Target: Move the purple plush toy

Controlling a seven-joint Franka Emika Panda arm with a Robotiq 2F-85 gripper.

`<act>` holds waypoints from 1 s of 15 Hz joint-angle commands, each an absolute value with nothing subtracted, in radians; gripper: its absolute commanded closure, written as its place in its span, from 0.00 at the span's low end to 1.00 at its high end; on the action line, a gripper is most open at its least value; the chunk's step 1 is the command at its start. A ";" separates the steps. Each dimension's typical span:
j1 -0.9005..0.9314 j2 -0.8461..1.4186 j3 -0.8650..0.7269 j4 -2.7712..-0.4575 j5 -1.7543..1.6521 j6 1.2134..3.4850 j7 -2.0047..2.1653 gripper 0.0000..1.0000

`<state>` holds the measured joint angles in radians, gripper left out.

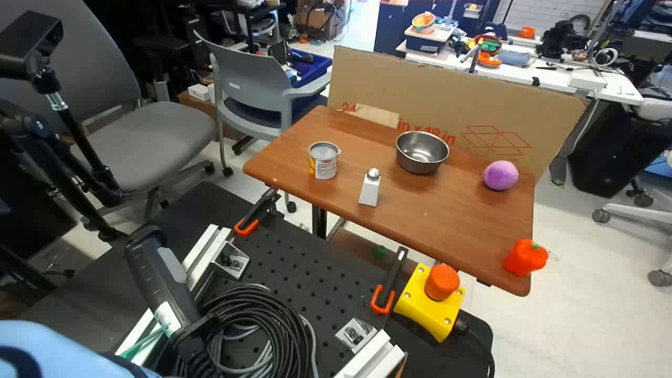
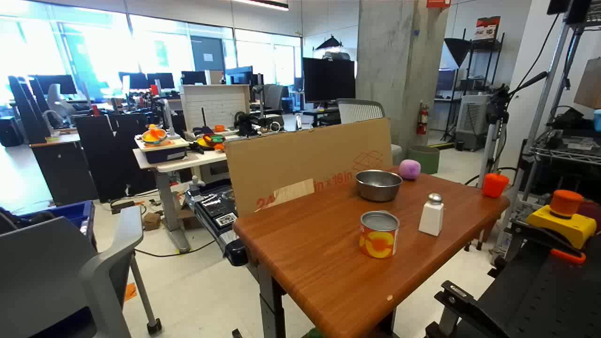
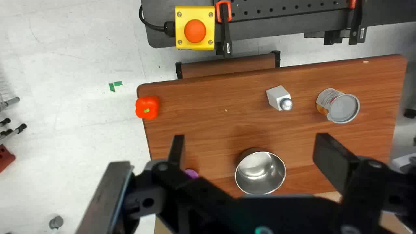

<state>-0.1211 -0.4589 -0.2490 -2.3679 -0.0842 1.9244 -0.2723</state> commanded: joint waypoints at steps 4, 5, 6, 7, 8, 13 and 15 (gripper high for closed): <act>-0.131 -0.457 -0.240 -2.364 -0.080 1.922 -0.276 0.00; -0.131 -0.457 -0.240 -2.364 -0.080 1.922 -0.276 0.00; -0.131 -0.457 -0.240 -2.364 -0.080 1.922 -0.276 0.00; -0.131 -0.457 -0.240 -2.364 -0.080 1.922 -0.276 0.00; -0.131 -0.457 -0.240 -2.364 -0.080 1.922 -0.276 0.00; -0.145 -0.385 -0.211 -2.347 -0.140 1.949 -0.214 0.00; -0.149 -0.309 -0.202 -2.330 -0.175 1.986 -0.157 0.00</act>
<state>-0.1256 -0.4277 -0.2344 -2.3656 -0.1293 1.9320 -0.2272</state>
